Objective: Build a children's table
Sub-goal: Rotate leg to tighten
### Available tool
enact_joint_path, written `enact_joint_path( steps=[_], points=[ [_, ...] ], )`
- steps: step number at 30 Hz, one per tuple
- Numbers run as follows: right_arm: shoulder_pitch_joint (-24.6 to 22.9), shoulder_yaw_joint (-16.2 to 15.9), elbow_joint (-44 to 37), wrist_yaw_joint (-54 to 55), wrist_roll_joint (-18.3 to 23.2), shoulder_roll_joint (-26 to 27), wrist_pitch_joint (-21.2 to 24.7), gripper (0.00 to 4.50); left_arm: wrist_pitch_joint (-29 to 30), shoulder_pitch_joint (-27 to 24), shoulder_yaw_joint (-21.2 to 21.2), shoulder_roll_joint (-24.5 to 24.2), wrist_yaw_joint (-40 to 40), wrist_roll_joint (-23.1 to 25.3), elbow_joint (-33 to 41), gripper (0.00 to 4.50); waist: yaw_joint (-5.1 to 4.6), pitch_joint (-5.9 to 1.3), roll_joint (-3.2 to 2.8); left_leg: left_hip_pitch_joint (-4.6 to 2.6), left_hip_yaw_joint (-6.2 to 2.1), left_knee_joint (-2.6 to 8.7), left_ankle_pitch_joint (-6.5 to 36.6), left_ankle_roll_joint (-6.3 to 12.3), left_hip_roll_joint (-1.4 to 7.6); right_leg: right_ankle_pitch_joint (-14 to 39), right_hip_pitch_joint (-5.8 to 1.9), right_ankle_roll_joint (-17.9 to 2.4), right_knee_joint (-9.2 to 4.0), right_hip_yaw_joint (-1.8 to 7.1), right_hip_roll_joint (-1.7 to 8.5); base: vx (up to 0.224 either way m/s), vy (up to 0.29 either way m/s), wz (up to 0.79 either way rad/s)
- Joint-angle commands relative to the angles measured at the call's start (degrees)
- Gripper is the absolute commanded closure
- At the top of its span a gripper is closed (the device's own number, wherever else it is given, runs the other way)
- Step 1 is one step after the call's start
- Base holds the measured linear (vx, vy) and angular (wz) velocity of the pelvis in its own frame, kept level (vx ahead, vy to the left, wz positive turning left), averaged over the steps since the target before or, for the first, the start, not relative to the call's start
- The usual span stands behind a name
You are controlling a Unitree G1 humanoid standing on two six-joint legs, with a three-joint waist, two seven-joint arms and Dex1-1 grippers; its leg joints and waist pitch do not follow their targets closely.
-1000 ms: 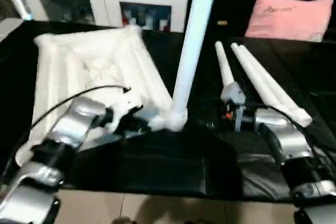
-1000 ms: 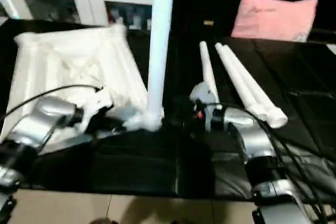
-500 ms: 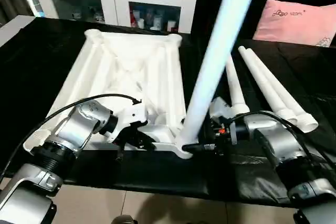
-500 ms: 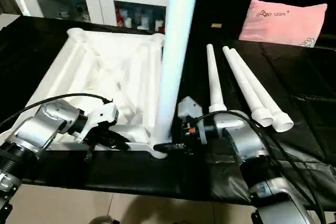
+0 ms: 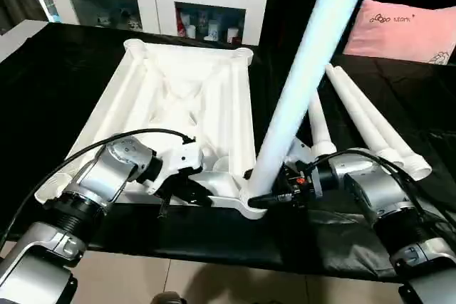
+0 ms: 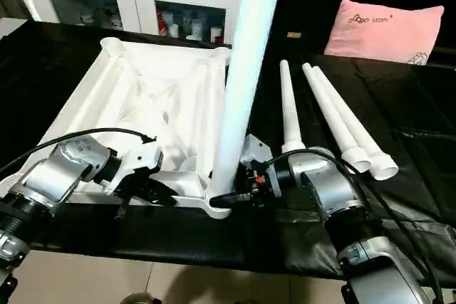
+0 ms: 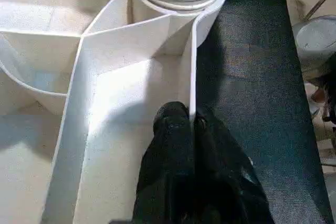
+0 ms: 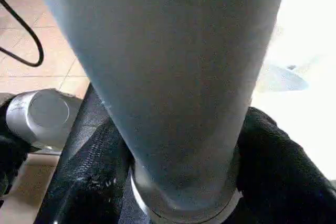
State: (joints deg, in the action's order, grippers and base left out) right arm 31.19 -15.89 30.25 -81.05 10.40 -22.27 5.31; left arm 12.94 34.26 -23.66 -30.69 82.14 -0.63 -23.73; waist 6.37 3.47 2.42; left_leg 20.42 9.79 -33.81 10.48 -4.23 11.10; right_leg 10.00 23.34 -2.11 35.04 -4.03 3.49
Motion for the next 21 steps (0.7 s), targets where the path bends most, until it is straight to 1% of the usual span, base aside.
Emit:
enact_joint_path(
  steps=[1, 2, 5, 10, 12, 13, 14, 16, 17, 18, 19, 20, 21],
  points=[
    [0.10, -0.17, 0.16, -1.23, -0.62, -0.65, -0.55, 1.87, -0.67, 0.29, -1.34, 0.65, 1.39, 0.08, 0.19, 4.50, -0.38, -4.01, -0.22, -0.31, -0.24, 3.69, 8.89, 2.16, 2.19, 14.47, -3.25, -9.89, -4.07, 2.93, 4.46, 0.000, 0.000, 0.00],
    [-0.17, -0.26, -0.07, -1.17, -0.59, -0.62, -0.43, 1.91, -0.73, 0.24, -1.31, 0.71, 1.29, 0.12, 0.07, 4.50, -0.38, -4.00, -0.13, -0.31, -0.19, 3.67, 9.08, 2.17, 2.16, 14.64, -3.26, -9.84, -4.15, 2.94, 4.46, 0.000, 0.000, 0.00],
    [-0.81, -0.47, -0.62, -1.03, -0.46, -0.54, -0.31, 1.95, -0.73, 0.04, -1.25, 0.74, 1.09, 0.14, 0.08, 4.50, -0.34, -3.96, -0.18, -0.32, -0.19, 3.68, 9.28, 2.12, 2.18, 15.19, -3.24, -9.74, -4.21, 2.94, 4.48, 0.000, 0.000, 0.00],
    [-1.90, -0.84, -1.77, -0.96, -0.23, -0.43, 0.03, 1.97, -0.74, -0.39, -1.12, 0.64, 0.91, 0.09, 0.05, 4.50, -0.27, -4.02, -0.30, -0.36, -0.25, 3.70, 9.01, 2.09, 2.22, 14.16, -3.26, -9.97, -4.05, 2.93, 4.42, 0.000, 0.000, 0.00],
    [-2.38, -0.92, -2.17, -0.94, -0.09, -0.35, 0.31, 1.97, -0.57, -0.50, -0.87, 0.81, 0.49, 0.05, -0.12, 4.50, -0.28, -4.00, -0.23, -0.32, -0.23, 3.71, 9.22, 2.08, 2.18, 14.22, -3.32, -10.00, -4.09, 2.91, 4.44, 0.000, 0.000, 0.00],
    [-3.04, -0.70, -2.93, -0.34, 0.30, -0.05, 0.95, 1.97, 0.03, -0.55, -0.37, 1.21, -0.38, -0.07, -0.37, 4.50, -0.23, -3.98, -0.40, -0.39, -0.24, 3.72, 9.36, 2.04, 2.19, 14.47, -3.26, -9.94, -4.17, 2.92, 4.44, 0.000, 0.000, 0.00],
    [-3.42, -0.29, -3.39, 0.56, 0.71, 0.37, 1.78, 1.97, 0.71, -0.47, 0.01, 1.62, -1.17, -0.18, -0.56, 4.50, -0.22, -3.94, -0.33, -0.42, -0.25, 3.76, 9.71, 1.97, 2.22, 14.92, -3.26, -9.76, -4.24, 2.92, 4.44, 0.000, 0.000, 0.00],
    [-3.73, 0.09, -3.77, 1.39, 1.08, 0.74, 2.55, 1.97, 1.31, -0.39, 0.32, 1.95, -1.82, -0.28, -0.65, 4.50, -0.29, -3.84, -0.26, -0.45, -0.30, 3.86, 10.42, 1.72, 2.17, 16.29, -3.28, -9.56, -4.36, 2.88, 4.48, 0.000, 0.000, 0.00],
    [-3.85, 1.24, -3.48, 5.07, 1.13, 2.16, 3.64, 1.97, 2.21, 0.16, 1.24, 3.36, -4.56, -0.26, -1.35, 4.50, -0.42, -3.67, -0.29, -0.54, -0.27, 3.92, 11.37, 1.49, 2.15, 18.32, -3.08, -9.16, -4.65, 2.94, 4.55, 0.000, 0.000, 0.00],
    [-3.78, 1.40, -3.29, 5.83, 1.02, 2.41, 3.98, 1.97, 2.33, 0.27, 1.37, 3.60, -5.00, -0.23, -1.45, 4.50, -0.42, -3.61, -0.11, -0.72, -0.36, 3.93, 12.54, 1.07, 2.07, 20.93, -3.12, -8.52, -4.95, 2.84, 4.58, 0.000, 0.000, 0.00],
    [-3.59, 1.80, -2.75, 7.74, 0.73, 3.04, 4.68, 1.97, 2.64, 0.55, 1.71, 4.20, -6.12, -0.19, -1.71, 4.50, -0.45, -3.63, -0.13, -0.66, -0.45, 3.99, 12.63, 0.84, 2.07, 21.58, -3.19, -8.26, -4.94, 2.87, 4.68, 0.000, 0.000, 0.00],
    [-2.40, 3.08, 0.39, 15.34, -0.99, 5.33, 6.47, 1.98, 5.04, 1.87, 3.47, 6.81, -10.86, -0.44, -2.88, 4.50, -0.79, -3.43, -0.21, -0.74, -0.49, 4.12, 13.45, 0.29, 2.01, 23.40, -2.94, -7.83, -5.13, 2.81, 4.54, 0.000, 0.000, 0.00],
    [-1.89, 3.57, 1.67, 18.36, -1.67, 6.21, 7.54, 1.98, 6.21, 2.42, 4.25, 7.89, -12.77, -0.62, -3.36, 4.50, -0.95, -3.31, -0.29, -0.87, -0.49, 4.13, 14.39, 0.00, 1.91, 25.19, -2.76, -7.52, -5.41, 2.70, 4.55, 0.000, 0.000, 0.00]
  ],
)
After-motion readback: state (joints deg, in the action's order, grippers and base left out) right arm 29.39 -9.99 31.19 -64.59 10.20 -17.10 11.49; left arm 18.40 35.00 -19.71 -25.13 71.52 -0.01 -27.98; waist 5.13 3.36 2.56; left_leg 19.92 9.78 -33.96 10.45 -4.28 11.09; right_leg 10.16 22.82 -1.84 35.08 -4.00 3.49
